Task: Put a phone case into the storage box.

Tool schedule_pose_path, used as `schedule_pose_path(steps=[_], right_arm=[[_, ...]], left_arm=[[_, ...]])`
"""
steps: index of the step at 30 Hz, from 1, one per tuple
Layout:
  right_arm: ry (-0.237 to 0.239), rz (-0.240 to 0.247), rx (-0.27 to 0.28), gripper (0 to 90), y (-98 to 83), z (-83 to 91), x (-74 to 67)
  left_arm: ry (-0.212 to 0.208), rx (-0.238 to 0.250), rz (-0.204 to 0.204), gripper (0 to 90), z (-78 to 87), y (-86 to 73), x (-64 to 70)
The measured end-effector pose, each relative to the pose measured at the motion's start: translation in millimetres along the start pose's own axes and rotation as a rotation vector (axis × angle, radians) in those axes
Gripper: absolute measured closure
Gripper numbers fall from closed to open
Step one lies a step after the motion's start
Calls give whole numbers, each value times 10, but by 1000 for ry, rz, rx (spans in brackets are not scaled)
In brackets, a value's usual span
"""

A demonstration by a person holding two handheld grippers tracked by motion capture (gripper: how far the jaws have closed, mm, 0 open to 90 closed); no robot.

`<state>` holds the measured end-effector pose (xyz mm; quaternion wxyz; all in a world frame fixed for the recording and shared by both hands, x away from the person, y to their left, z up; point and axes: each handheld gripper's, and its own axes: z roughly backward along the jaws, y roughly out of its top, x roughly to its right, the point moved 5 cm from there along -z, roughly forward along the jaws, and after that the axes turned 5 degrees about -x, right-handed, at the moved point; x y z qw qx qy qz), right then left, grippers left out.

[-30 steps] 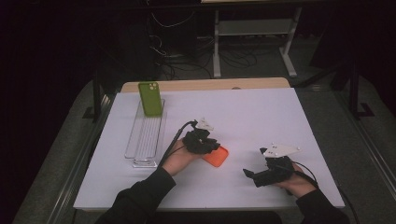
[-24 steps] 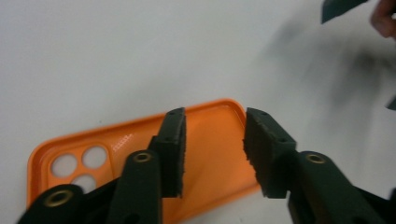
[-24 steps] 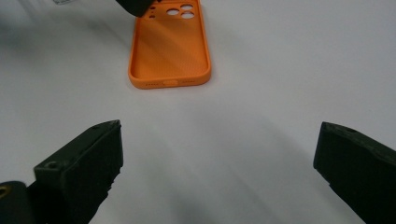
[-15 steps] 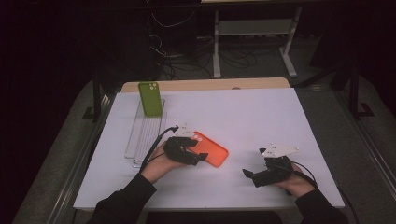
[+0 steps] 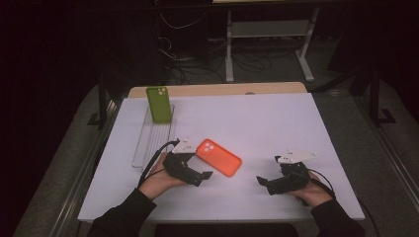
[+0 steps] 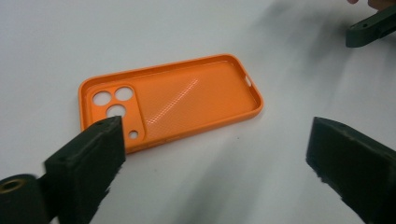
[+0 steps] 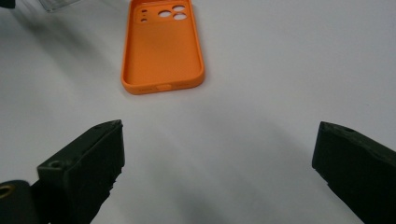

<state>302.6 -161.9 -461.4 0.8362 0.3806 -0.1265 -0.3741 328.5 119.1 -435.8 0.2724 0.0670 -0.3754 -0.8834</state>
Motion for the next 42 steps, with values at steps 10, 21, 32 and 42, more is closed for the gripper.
schedule_pose_path(steps=[10, 21, 32, 42], right_arm=[[18, 4, -48, 14, 166, -37, -18], [48, 3, -104, 34, 415, -168, -49], [60, 60, -139, 31, 698, -436, -174], [48, 77, -206, 7, 738, -743, -275]], left_arm=[[-8, -29, -34, 0, -6, -24, 24], [-11, -35, -44, 0, -17, -35, 7], [-5, -16, -24, 0, 4, -30, -23], [-7, -13, -19, 0, 6, -27, -20]])
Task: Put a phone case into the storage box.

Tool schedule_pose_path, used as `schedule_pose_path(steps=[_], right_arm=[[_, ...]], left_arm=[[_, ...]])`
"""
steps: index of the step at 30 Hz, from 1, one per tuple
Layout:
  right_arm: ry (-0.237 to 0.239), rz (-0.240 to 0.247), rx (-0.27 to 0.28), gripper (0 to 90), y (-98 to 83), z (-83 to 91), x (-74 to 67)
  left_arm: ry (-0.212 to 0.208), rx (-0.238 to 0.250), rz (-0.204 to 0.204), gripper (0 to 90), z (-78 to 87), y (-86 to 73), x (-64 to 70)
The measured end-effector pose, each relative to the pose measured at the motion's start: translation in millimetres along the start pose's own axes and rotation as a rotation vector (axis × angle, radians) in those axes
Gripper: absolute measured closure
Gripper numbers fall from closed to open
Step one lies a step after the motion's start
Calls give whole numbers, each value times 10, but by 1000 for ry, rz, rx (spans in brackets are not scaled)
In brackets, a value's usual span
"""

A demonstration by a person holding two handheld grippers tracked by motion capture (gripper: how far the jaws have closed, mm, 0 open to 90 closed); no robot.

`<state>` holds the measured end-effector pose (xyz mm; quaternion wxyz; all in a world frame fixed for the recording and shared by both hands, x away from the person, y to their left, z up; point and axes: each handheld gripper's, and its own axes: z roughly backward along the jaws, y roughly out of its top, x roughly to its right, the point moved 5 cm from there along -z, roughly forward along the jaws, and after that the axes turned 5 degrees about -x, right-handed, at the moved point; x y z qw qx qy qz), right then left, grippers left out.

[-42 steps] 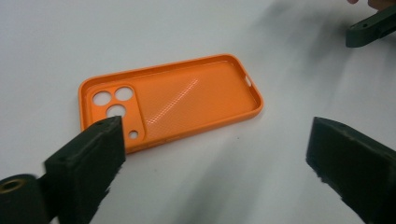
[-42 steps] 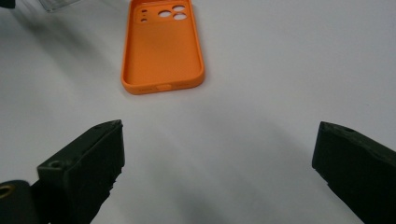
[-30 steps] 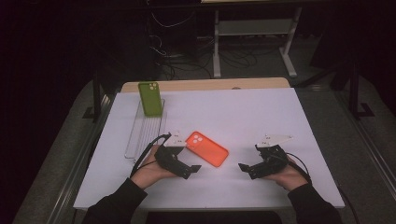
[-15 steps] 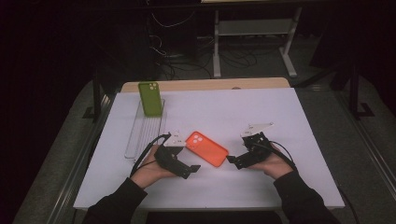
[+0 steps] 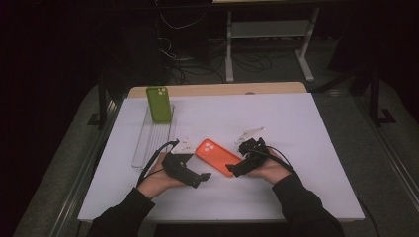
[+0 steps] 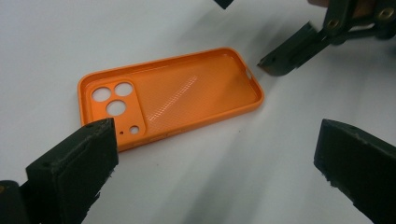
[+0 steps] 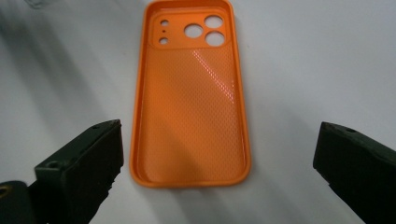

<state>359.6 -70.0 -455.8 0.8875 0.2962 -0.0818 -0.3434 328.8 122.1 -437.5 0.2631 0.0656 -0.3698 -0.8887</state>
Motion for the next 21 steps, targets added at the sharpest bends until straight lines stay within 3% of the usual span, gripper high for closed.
schedule_pose_path(steps=[8, 14, 21], right_arm=[[-4, 21, -59, 8, 4, -221, -58], [0, 28, -80, 20, 10, -311, -95], [0, 42, -104, 58, -4, -372, -120]], left_arm=[[-5, 2, -2, 0, -7, 3, 7], [-6, -10, -16, 0, -5, -3, 6], [-6, 1, -1, 0, -6, -2, 8]])
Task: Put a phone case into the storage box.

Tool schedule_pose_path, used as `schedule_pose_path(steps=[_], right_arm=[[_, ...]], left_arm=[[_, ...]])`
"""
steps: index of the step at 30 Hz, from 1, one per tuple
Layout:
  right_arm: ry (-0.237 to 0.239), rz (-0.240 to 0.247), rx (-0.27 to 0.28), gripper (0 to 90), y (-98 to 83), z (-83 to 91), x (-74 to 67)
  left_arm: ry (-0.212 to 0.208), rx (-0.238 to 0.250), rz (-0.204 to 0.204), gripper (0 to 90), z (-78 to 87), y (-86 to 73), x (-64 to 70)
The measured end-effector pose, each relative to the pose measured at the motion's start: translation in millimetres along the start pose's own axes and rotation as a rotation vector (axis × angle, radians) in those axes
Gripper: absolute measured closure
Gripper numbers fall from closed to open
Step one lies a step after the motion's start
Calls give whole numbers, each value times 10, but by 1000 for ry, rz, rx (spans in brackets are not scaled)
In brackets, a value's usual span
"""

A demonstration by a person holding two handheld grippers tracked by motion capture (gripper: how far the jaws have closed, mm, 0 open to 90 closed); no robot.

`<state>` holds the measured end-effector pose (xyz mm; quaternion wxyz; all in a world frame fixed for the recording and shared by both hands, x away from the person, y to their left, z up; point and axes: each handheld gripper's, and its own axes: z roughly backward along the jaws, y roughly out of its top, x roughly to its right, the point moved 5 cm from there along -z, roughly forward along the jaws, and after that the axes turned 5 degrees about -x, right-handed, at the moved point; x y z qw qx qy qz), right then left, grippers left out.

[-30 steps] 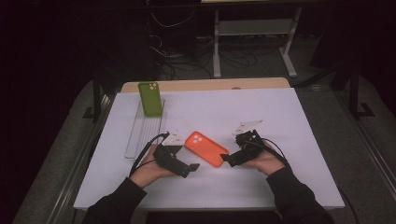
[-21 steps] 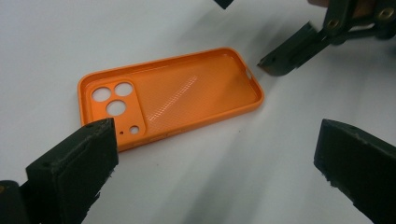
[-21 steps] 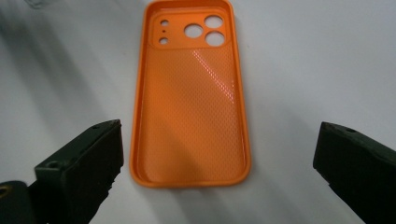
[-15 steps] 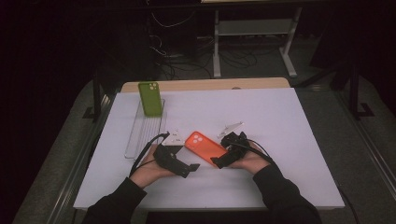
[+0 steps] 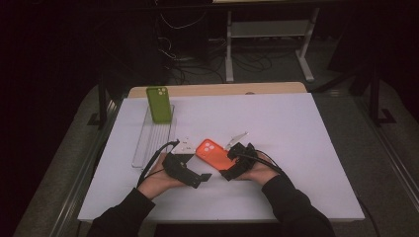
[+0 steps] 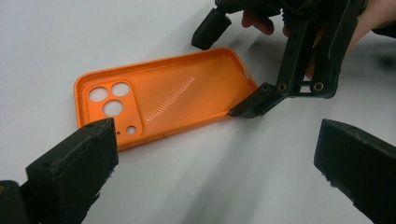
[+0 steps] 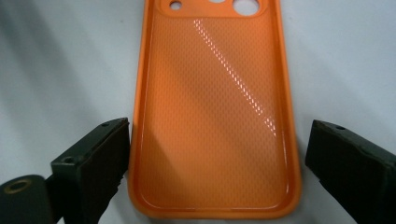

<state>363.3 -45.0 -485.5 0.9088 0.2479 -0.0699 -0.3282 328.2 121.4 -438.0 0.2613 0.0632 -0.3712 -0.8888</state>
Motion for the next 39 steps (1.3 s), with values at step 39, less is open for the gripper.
schedule_pose_path(steps=[39], right_arm=[[17, 8, 22, 155, -14, 90, 0]], left_arm=[[-6, 3, 12, 0, 20, 5, -1]])
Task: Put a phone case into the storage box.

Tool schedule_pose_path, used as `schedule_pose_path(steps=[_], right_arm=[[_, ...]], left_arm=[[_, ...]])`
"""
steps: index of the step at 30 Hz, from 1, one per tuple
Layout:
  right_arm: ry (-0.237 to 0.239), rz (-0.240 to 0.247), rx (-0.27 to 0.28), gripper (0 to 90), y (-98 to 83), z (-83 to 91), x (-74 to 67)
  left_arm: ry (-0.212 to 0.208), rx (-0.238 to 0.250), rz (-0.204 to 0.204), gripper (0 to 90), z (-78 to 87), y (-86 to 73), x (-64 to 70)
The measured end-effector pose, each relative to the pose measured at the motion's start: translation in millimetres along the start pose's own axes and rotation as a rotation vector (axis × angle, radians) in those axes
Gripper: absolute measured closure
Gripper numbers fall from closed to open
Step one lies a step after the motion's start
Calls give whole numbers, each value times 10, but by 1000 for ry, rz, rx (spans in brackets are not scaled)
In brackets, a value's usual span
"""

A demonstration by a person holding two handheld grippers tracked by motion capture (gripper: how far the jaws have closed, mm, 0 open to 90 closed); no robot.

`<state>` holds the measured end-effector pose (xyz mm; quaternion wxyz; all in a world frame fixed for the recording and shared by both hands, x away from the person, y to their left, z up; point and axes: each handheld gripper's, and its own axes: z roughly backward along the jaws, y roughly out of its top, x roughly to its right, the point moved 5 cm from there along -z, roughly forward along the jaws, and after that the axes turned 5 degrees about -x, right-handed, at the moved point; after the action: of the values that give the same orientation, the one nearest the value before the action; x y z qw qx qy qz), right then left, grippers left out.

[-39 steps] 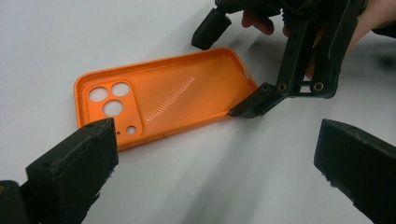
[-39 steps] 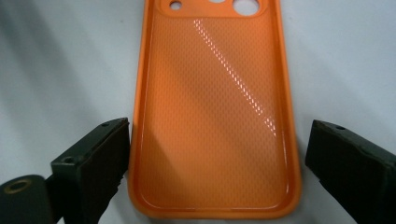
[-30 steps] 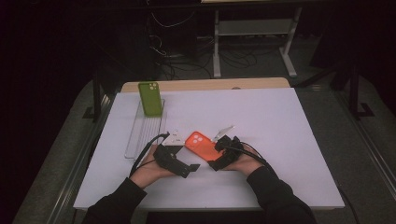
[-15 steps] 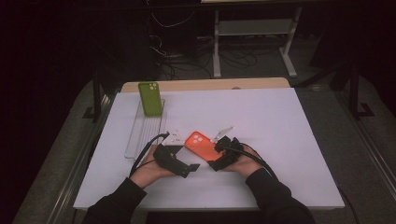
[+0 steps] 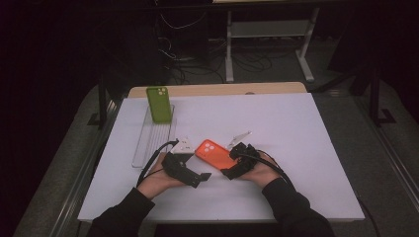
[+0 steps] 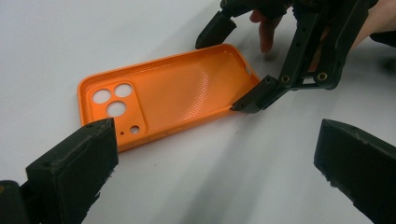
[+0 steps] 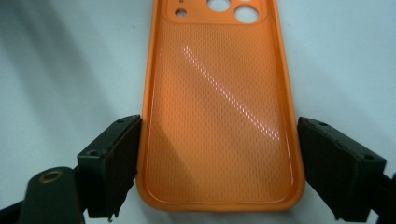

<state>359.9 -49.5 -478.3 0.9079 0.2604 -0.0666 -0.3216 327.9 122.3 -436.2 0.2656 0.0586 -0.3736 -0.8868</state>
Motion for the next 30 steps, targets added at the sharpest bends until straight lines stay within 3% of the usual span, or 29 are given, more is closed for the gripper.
schedule_pose_path(steps=[9, 17, 25, 30], right_arm=[[-4, 27, -10, 154, -15, 25, 4], [9, 19, 18, 154, -1, 123, 41], [32, 66, 14, 154, -17, 299, 149], [49, 135, 15, 153, -59, 418, 274]], left_arm=[[1, -12, -10, 0, 0, -5, -7], [-2, -5, -5, 0, 1, -4, -6], [7, 3, -28, 0, 69, 40, -66], [-2, 6, -47, 0, 128, 105, -116]])
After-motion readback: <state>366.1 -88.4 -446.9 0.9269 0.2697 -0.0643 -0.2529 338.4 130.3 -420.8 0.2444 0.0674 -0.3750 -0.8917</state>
